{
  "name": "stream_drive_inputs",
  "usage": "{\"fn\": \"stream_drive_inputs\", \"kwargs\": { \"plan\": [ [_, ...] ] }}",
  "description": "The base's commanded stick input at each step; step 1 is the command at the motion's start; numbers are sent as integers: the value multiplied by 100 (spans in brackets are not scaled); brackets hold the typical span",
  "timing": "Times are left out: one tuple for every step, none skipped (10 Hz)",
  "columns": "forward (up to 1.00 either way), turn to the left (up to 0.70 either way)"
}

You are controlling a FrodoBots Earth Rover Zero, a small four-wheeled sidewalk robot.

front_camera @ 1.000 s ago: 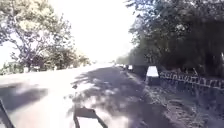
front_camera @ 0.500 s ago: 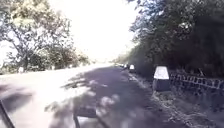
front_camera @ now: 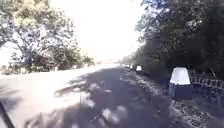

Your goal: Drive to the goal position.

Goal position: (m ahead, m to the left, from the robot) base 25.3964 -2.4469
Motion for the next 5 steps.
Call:
{"fn": "stream_drive_inputs", "kwargs": {
  "plan": [
    [100,0],
    [100,-17],
    [100,-6],
    [100,0],
    [100,0]
  ]
}}
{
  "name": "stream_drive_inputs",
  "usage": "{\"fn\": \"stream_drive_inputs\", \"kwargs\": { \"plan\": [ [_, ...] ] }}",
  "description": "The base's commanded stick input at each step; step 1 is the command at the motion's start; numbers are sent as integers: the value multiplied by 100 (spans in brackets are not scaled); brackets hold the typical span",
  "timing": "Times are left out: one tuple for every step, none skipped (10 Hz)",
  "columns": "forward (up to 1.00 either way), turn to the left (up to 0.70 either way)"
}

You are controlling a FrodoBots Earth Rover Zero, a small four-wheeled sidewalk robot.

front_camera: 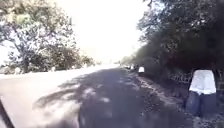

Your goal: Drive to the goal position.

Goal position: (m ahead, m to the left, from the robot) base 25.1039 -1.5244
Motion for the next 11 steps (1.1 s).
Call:
{"fn": "stream_drive_inputs", "kwargs": {
  "plan": [
    [100,0],
    [100,0],
    [100,0],
    [100,0],
    [100,0],
    [100,0],
    [100,0],
    [100,0],
    [100,0],
    [100,0],
    [100,0]
  ]
}}
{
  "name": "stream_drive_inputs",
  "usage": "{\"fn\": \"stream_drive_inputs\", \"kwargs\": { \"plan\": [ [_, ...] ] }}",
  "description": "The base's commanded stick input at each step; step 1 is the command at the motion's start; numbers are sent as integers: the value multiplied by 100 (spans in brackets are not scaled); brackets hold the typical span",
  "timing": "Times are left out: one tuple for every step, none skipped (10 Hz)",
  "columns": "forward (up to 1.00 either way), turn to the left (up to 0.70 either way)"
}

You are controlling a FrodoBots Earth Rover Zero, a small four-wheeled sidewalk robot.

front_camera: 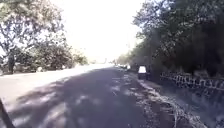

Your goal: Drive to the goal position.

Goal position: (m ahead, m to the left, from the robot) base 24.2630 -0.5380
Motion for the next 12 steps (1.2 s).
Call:
{"fn": "stream_drive_inputs", "kwargs": {
  "plan": [
    [100,0],
    [100,0],
    [100,0],
    [100,0],
    [100,0],
    [100,0],
    [100,0],
    [100,0],
    [100,0],
    [100,0],
    [100,0],
    [100,0]
  ]
}}
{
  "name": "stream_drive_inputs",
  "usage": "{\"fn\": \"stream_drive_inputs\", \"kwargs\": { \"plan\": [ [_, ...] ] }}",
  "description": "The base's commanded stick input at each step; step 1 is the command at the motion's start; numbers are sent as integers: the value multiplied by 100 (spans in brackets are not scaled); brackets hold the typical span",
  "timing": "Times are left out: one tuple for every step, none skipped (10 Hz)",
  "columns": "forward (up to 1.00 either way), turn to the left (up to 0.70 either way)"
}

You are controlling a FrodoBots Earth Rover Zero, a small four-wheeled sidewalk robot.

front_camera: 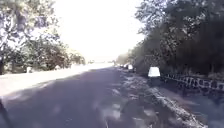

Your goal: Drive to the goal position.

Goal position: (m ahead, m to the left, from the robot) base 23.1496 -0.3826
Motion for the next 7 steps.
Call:
{"fn": "stream_drive_inputs", "kwargs": {
  "plan": [
    [100,0],
    [100,0],
    [100,0],
    [100,0],
    [100,0],
    [100,0],
    [100,0]
  ]
}}
